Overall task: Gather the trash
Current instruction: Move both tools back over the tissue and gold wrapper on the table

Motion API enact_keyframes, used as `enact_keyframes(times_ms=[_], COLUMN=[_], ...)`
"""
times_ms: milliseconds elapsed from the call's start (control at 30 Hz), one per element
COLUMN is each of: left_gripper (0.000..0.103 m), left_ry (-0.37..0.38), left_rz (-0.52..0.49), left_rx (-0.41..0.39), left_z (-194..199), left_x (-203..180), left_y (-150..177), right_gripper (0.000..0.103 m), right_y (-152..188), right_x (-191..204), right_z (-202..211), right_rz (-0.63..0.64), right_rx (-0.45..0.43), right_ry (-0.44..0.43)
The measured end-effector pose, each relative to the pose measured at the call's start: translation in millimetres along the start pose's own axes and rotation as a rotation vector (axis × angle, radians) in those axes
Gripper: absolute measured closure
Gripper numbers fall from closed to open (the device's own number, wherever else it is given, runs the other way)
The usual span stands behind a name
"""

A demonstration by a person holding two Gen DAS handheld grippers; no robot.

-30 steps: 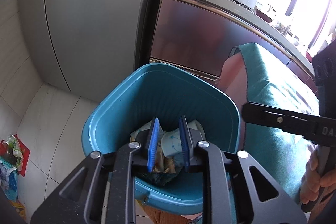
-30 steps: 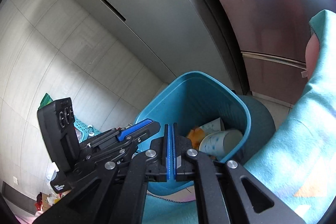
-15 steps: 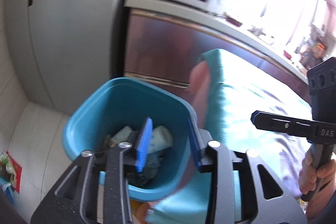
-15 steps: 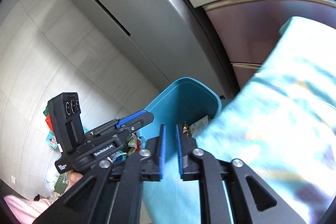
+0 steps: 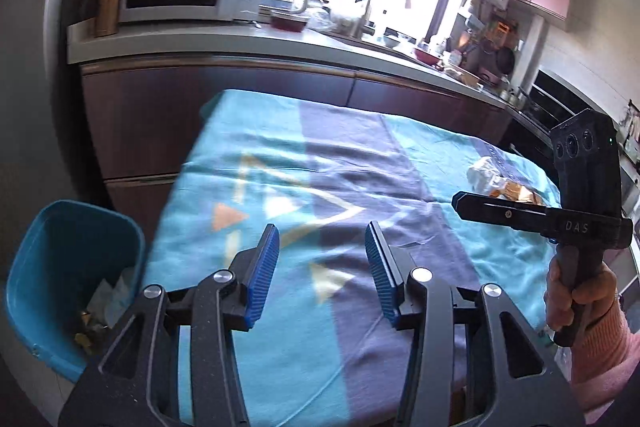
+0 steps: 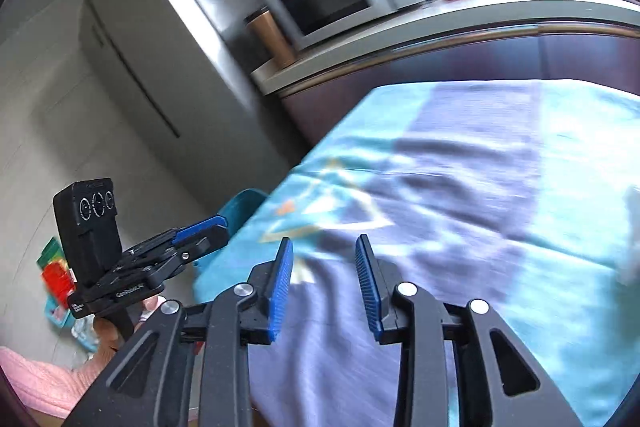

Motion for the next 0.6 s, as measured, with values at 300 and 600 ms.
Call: enact_keyframes(times_ms=[300, 600], left_gripper=[0.056, 0.056], left_ry=[0.142, 0.224], left_rz=[-0.139, -0.26], left_rx=[0.039, 0.056], left_z=[-59, -103], left_x=[-105, -181], left_y=[-28, -54], right_gripper=[0.07, 0.065], right_y=[1, 13], right_x=[-98, -183], right_z=[84, 150], right_rz=[-0.157, -0.358], right_rx=[-0.163, -0.281], right_ry=[0.136, 0.225])
Point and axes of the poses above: each gripper's, at about its wrist camera, not at the fingertips, and z roughly against the way its jaws point, x to its left, y to its underside, the point moved 5 cm from there along -z, roughly the way its jaws point, and after that the axes turned 12 degrees about -z, right-handed, at the moved point
